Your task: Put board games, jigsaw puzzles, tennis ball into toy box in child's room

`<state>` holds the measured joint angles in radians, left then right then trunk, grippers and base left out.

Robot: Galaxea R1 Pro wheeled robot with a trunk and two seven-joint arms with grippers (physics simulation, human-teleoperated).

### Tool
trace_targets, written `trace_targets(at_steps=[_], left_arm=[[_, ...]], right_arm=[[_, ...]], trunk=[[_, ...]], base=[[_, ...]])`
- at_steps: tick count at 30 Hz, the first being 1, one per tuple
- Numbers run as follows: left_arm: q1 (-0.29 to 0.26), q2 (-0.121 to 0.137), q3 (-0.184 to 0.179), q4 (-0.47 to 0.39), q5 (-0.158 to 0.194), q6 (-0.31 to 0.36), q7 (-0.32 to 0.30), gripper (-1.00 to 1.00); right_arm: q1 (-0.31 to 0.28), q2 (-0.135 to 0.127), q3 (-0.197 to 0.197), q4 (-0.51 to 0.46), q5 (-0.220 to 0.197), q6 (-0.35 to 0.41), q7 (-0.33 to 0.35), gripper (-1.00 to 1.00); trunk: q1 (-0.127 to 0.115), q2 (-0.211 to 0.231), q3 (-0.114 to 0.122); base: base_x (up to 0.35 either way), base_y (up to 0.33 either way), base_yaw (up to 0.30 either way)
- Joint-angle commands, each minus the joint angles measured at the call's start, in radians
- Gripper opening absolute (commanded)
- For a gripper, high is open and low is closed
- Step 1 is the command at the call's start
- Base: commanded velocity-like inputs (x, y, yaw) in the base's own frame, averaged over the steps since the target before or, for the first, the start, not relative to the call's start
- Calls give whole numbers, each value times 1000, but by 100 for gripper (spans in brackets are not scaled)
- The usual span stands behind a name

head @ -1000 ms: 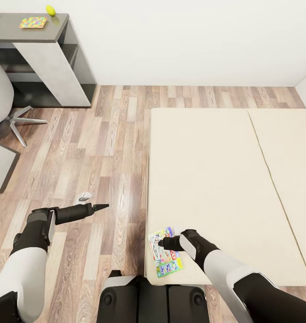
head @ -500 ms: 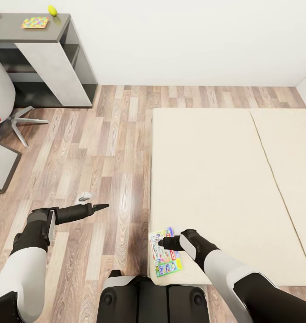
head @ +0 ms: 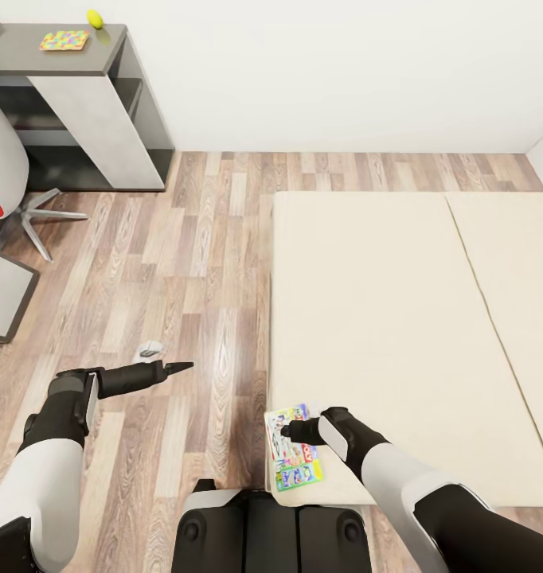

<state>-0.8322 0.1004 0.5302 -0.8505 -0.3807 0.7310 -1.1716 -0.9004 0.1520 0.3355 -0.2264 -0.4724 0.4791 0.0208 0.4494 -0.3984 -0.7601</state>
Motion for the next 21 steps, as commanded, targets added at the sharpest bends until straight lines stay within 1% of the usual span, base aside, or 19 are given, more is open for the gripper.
trace_targets(at_steps=[1,8,21], left_arm=[[-1,-1,4,-1,-10,8,-10,100],[-1,-1,4,-1,-10,7,-11,100],[-1,-1,4,-1,-9,7,-11,100]], right_arm=[[0,0,3,-1,1,4,2,100],[0,0,3,-1,1,4,2,100],[0,0,2,-1,1,4,2,100]], trunk=[[1,-2,-1],[1,-2,-1],[1,-2,-1]], base=[[0,86,0],[0,90,0],[0,7,0]])
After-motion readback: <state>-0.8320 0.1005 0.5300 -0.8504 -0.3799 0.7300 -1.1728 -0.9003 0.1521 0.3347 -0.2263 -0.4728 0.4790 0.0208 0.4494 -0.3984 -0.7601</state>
